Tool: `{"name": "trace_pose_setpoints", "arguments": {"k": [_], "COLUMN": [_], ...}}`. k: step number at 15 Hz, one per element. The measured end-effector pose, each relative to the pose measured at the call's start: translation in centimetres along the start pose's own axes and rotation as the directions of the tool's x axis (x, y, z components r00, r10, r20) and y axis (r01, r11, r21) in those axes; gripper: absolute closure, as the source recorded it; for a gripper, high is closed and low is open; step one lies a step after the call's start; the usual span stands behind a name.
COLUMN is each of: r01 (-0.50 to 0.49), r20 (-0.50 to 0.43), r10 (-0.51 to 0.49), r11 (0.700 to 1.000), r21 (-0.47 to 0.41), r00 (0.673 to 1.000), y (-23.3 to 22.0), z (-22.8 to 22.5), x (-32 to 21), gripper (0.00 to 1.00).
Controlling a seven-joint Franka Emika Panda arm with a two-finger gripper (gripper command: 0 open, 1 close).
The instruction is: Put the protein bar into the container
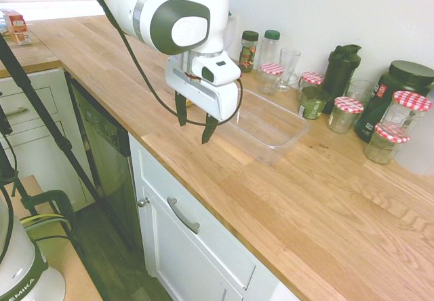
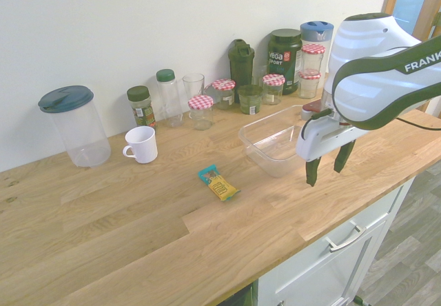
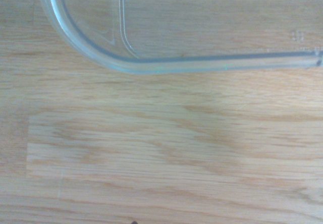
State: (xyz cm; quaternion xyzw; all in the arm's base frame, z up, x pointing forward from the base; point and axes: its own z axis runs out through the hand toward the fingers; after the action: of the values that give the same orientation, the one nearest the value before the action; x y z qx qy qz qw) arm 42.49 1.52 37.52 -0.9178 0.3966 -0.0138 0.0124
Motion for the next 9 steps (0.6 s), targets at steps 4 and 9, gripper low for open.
{"name": "trace_pose_setpoints", "arguments": {"k": [4,9], "r01": [-0.011,0.039], "r20": [-0.025,-0.093], "r10": [0.01,-0.039], "r11": [1.0,0.999], "r21": [-0.017,-0.011], "r00": [1.0,0.995], "y": [-0.5,-5.8], "z": [-0.2,-2.8], "x": [-0.3,-4.4], "gripper": [0.0,0.0]}}
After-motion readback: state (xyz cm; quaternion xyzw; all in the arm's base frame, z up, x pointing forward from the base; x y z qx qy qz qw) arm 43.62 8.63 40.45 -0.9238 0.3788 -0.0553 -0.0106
